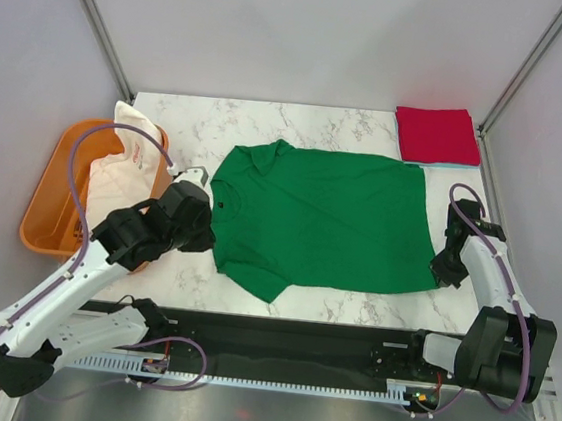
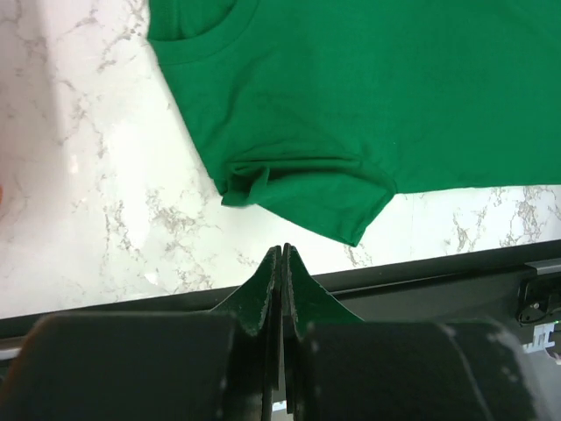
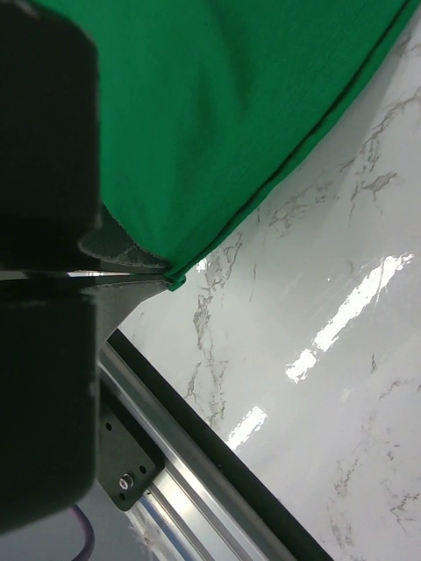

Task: Fold and stack the t-shirts
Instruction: Flatten the tshirt out

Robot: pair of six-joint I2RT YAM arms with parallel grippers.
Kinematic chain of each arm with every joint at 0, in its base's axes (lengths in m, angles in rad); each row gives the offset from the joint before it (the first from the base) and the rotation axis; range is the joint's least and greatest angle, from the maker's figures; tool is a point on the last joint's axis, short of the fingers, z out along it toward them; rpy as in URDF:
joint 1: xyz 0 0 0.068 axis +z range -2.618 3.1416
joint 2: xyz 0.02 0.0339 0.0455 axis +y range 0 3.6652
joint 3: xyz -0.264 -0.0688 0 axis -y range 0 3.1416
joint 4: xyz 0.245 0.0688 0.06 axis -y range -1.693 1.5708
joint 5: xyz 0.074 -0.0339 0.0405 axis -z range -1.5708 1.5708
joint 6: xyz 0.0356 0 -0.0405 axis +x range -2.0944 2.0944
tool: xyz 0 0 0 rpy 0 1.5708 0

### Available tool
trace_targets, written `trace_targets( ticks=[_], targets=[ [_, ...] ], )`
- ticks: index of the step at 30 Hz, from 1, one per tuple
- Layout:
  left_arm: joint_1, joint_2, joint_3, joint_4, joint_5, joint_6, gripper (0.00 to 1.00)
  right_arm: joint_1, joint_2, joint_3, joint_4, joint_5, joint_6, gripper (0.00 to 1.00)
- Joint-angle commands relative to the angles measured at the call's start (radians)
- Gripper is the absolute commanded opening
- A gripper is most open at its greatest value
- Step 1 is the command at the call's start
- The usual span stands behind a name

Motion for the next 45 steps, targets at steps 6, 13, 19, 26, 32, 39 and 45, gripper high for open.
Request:
trace_targets(
  ticks=[6, 13, 19, 26, 32, 39, 45],
  targets=[
    [0.003, 0.004, 0.007, -0.032, 0.039, -0.001, 0.02, 0.013, -0.01, -0.018, 0.038, -0.008, -0.008, 0.0],
    [0.003, 0.042, -0.2, 0.192, 0.279, -0.089, 0.36, 0.015, 0.019, -0.008, 0.08, -0.037, -0.025, 0.0],
    [0.058, 0.015, -0.383, 0.346, 0.332, -0.065, 0.58, 0.016, 0.015, -0.002, 0.098, -0.059, -0.039, 0.0],
    [0.084, 0.14, -0.457, 0.392, 0.325, -0.074, 0.56, 0.016, 0.026, -0.006, 0.132, -0.089, -0.051, 0.0],
    [0.04, 0.09, -0.503, 0.388, 0.201, -0.137, 0.55, 0.016, 0.039, -0.006, 0.155, -0.112, -0.071, 0.0],
    [-0.002, 0.096, -0.454, 0.311, 0.067, -0.148, 0.56, 0.015, 0.062, -0.009, 0.182, -0.132, -0.085, 0.0],
    [-0.089, 0.113, -0.487, 0.306, 0.023, -0.195, 0.54, 0.015, 0.064, -0.022, 0.209, -0.148, -0.097, 0.0]
  ],
)
